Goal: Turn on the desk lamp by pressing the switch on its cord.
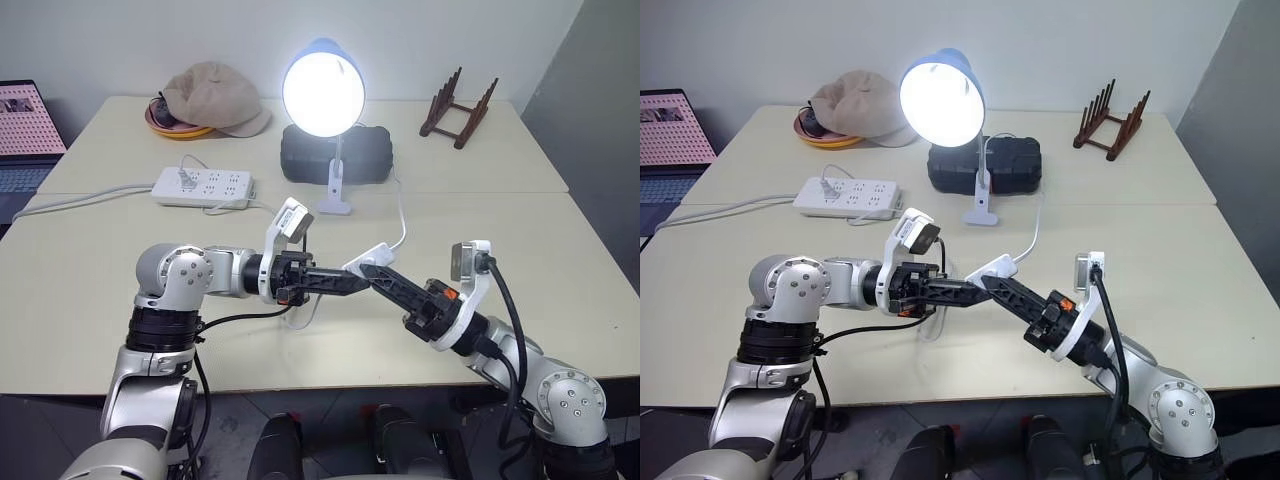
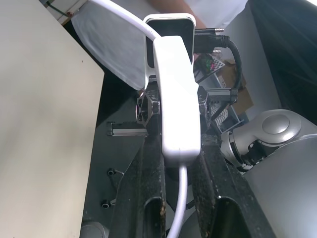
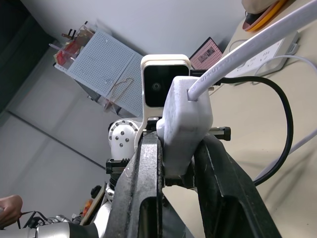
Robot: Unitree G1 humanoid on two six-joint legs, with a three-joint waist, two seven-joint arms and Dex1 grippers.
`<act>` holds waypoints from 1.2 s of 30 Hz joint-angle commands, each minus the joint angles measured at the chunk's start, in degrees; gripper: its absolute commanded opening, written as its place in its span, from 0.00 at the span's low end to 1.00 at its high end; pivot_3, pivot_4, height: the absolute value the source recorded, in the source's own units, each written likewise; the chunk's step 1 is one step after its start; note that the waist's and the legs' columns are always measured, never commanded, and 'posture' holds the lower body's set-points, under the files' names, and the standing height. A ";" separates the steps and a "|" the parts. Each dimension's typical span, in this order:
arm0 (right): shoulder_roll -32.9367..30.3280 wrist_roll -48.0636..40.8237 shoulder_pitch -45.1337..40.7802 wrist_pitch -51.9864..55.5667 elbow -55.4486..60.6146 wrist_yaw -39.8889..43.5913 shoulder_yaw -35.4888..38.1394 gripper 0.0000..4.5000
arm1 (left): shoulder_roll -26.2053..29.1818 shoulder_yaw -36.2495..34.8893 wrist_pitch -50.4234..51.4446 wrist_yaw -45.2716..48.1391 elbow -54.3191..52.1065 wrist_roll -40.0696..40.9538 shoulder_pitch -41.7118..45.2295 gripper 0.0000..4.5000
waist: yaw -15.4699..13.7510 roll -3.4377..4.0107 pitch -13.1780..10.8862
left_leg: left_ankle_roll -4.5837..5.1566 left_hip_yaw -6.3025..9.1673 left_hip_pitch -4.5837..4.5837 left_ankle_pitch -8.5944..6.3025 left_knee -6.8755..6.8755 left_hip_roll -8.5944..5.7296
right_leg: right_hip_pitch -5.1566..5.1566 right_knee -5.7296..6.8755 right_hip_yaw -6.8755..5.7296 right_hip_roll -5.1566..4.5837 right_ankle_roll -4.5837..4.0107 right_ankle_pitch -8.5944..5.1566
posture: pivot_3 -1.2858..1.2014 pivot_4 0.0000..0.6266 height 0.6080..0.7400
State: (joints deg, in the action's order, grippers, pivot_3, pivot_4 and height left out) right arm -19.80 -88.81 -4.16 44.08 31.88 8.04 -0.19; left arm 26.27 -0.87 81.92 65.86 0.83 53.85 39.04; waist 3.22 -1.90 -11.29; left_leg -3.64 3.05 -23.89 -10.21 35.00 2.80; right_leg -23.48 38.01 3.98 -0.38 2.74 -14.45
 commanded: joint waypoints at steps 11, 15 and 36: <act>-16.76 7.43 9.87 2.04 6.34 6.78 7.97 0.71 | 6.57 10.82 -20.61 7.57 6.39 -12.76 5.01 0.08 | -0.83 0.02 0.00 | 0.00 -0.04 -0.04 0.00 -0.04 -0.07 | -0.02 -0.08 0.02 -0.06 -0.03 -0.02 | 0.52 0.24 1.00; -19.48 20.44 9.85 -1.60 10.39 4.02 8.88 0.90 | 5.52 19.06 -42.96 8.43 15.04 -28.37 7.29 0.08 | -1.20 0.01 0.01 | 0.00 -0.12 -0.02 0.00 -0.02 -0.07 | -0.02 -0.14 0.06 -0.09 -0.03 -0.02 | 0.52 0.24 1.00; -20.95 51.45 9.97 -8.39 12.44 12.78 -1.01 1.00 | 2.08 19.16 -77.93 14.00 35.70 -46.80 13.78 0.60 | -1.28 0.00 0.01 | 0.01 -0.08 -0.83 0.00 0.08 -0.09 | -0.68 -0.05 0.05 -0.04 0.40 0.18 | 0.52 0.24 1.00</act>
State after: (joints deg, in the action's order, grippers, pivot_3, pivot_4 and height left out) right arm -40.16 -38.23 5.85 37.08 43.47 19.12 -2.84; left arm 26.52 21.02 2.81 78.10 40.61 5.37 52.48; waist 1.94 -1.90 -11.28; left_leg -3.62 2.97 -24.68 -10.22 35.09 2.72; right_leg -24.14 38.00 4.04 -0.42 3.13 -14.27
